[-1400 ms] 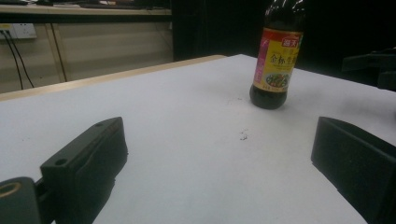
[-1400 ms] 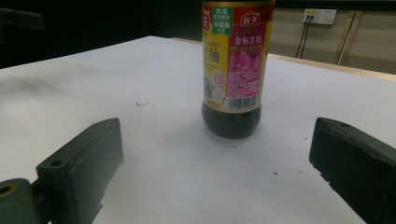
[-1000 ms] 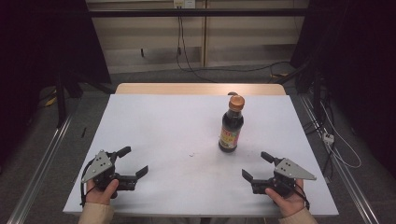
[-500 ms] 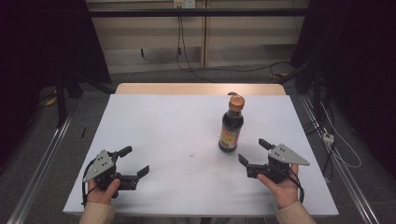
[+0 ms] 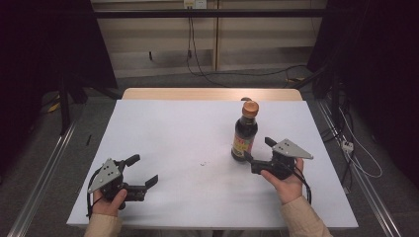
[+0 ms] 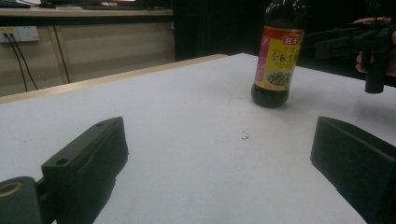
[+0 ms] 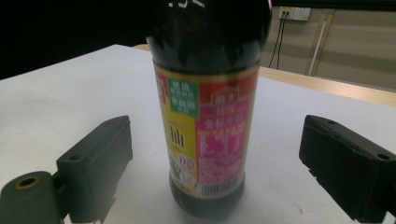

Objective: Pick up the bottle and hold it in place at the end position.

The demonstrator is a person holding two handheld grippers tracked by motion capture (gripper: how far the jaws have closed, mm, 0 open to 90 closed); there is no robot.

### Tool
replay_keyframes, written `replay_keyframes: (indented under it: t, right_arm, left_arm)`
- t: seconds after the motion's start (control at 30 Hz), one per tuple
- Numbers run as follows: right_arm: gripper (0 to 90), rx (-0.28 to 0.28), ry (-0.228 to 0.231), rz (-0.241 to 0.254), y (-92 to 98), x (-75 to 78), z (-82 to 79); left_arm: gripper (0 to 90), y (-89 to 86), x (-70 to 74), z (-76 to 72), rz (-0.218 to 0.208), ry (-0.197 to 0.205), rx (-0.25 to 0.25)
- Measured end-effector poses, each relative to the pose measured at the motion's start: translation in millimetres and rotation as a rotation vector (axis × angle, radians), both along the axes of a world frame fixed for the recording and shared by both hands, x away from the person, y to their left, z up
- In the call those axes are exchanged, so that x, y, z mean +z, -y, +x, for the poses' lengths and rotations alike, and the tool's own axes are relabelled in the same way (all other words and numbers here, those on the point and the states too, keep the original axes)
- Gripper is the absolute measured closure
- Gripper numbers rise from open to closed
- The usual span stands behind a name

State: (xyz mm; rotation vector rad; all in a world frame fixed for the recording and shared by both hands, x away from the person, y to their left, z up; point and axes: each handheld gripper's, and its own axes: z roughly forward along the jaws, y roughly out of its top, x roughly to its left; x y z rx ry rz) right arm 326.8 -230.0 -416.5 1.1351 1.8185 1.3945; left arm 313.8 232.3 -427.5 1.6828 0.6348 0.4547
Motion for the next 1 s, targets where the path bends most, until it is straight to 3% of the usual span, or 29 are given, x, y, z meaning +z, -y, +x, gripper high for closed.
replay_keyframes:
  t: [0.57, 0.87, 1.0]
  right_arm:
    - [15.3, 0.013, 0.006, 0.047, -13.5, 15.8, 26.8]
    - [19.3, 0.018, -0.016, 0.058, -20.6, 12.2, 39.0]
    - [19.8, 0.002, -0.053, 0.071, -19.8, 6.9, 45.5]
  left_arm:
    - [4.0, 1.5, -0.2, 0.1, 0.013, -0.002, 0.000]
    - [4.0, 1.5, 0.2, -0.2, 0.015, 0.000, -0.001]
    - [4.0, 1.0, 0.3, -0.2, 0.012, -0.002, 0.002]
